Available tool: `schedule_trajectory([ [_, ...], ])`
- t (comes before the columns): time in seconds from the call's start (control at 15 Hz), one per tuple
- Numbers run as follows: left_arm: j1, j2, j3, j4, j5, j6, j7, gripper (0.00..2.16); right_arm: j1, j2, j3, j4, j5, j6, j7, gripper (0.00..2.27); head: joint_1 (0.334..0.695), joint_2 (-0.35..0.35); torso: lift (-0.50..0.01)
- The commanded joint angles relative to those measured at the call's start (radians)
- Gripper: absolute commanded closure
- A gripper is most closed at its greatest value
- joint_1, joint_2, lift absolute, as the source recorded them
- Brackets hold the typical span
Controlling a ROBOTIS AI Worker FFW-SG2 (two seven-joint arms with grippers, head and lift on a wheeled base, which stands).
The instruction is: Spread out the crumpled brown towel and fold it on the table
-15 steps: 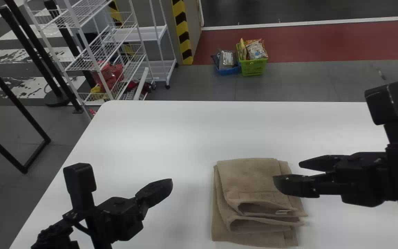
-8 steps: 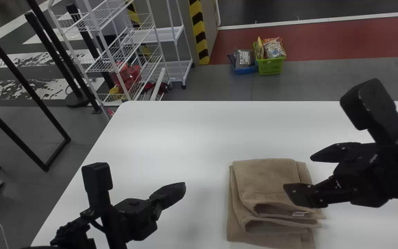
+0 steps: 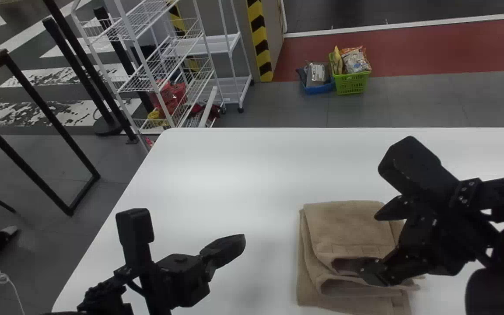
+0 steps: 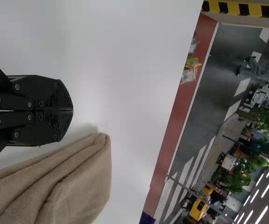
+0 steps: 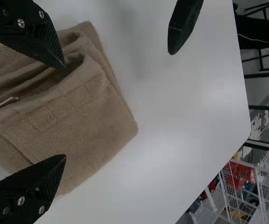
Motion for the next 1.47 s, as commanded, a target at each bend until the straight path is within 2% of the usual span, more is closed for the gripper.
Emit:
schedule_trajectory([
  [0.0,0.000,0.001,-0.003,-0.002,-0.006,0.003,0.002,2.14,0.021,-0.003,0.022,0.012,0.003,0.003,0.012,0.22,0.695,0.313,-0.127],
  [0.27,0.000,0.001,-0.001,-0.002,-0.016,0.024,0.002,2.14,0.047,-0.025,0.027,0.010,-0.003,0.003,0.012,0.29,0.695,0.329,-0.127],
  [0.4,0.000,0.001,-0.007,-0.002,-0.014,0.027,0.002,2.14,0.046,-0.044,0.036,0.016,0.006,-0.006,0.012,0.46,0.695,0.330,-0.127],
  [0.73,-0.003,0.001,-0.014,-0.008,-0.019,0.049,0.004,2.14,0.034,-0.035,0.033,0.079,0.009,-0.070,0.012,0.60,0.695,0.315,-0.127],
  [0.87,-0.004,0.001,-0.014,-0.008,-0.019,0.049,0.004,2.14,0.027,-0.029,0.041,0.090,0.009,-0.067,0.012,0.92,0.695,0.316,-0.127],
  [1.0,-0.006,0.001,-0.014,-0.008,-0.020,0.049,0.004,2.14,0.023,-0.026,0.039,0.091,0.006,-0.067,0.012,1.43,0.695,0.319,-0.127],
  [1.07,-0.006,0.001,-0.010,-0.008,-0.020,0.049,0.004,2.14,0.023,-0.028,0.033,0.088,0.000,-0.064,0.012,1.56,0.695,0.321,-0.127],
  [1.4,-0.009,0.001,-0.010,-0.008,-0.022,0.061,0.002,2.14,-0.002,-0.031,-0.002,-0.022,-0.031,-0.012,0.012,1.77,0.695,0.318,-0.127],
])
